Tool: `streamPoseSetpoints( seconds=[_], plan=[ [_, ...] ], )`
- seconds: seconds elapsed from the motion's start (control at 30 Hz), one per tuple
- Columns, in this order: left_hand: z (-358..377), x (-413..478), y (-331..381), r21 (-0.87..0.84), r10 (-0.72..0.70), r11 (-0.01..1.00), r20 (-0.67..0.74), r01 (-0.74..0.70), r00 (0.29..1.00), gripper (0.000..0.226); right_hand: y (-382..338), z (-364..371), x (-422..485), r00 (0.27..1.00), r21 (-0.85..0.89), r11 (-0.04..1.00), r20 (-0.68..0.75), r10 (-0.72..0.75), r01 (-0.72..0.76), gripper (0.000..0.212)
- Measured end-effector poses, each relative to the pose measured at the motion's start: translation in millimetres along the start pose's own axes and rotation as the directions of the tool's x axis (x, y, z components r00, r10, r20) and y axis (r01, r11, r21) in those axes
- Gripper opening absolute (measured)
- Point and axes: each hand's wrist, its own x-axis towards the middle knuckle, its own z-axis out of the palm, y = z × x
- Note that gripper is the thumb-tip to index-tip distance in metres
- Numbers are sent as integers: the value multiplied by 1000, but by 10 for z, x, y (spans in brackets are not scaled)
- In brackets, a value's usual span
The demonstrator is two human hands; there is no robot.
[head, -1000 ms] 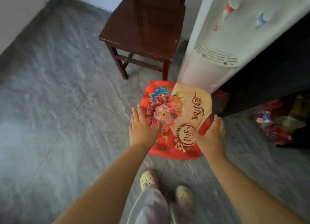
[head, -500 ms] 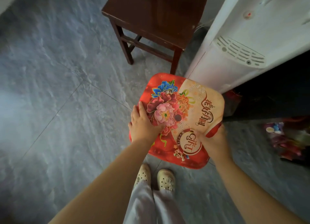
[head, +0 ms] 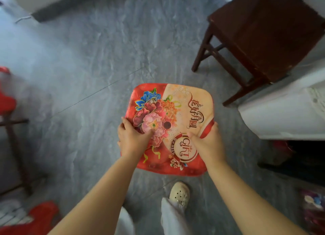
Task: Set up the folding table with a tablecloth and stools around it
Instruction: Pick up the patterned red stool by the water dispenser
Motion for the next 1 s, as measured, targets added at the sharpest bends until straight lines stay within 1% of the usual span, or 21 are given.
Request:
streamPoseSetpoints(
  seconds=[0.17,0.3,0.4,0.47,0.6,0.63,0.73,0.83,0.93,1.0],
  plan=[
    [-796,395,-710,-77,-61,996,-99,54,993,110,-677,840,-303,989,-65,989,74,-131,136,80],
    [-1472,678,-1345,-133,-99,988,-155,78,983,110,-1146,1561,-671,972,-79,978,147,-182,195,86],
    [-2000,889,-1853,-171,-135,980,-180,104,974,108,-1528,2090,-939,952,-67,969,216,-219,238,76],
    [-2372,1043,-2188,-180,-179,973,-188,145,966,106,-1820,2440,-1125,935,-90,956,252,-248,278,71],
    [-3063,1304,-2793,-186,-253,959,-213,215,944,97,-2376,3157,-1494,912,-137,931,292,-287,337,69],
    [-3207,1363,-2918,-193,-263,956,-221,222,939,98,-2500,3326,-1567,906,-150,923,299,-300,355,69],
    [-3537,1529,-3266,-218,-315,939,-234,266,920,106,-2821,3765,-1747,885,-151,905,326,-334,397,67],
    [-3691,1670,-3558,-257,-348,922,-230,289,909,106,-3042,4099,-1827,874,-160,897,348,-340,413,61],
    [-3725,1799,-3713,-280,-365,911,-215,301,906,105,-3183,4337,-1790,873,-182,888,345,-343,421,66],
    [-3710,1887,-3773,-279,-343,918,-206,281,917,103,-3253,4438,-1719,867,-195,876,345,-360,442,69]
  ],
)
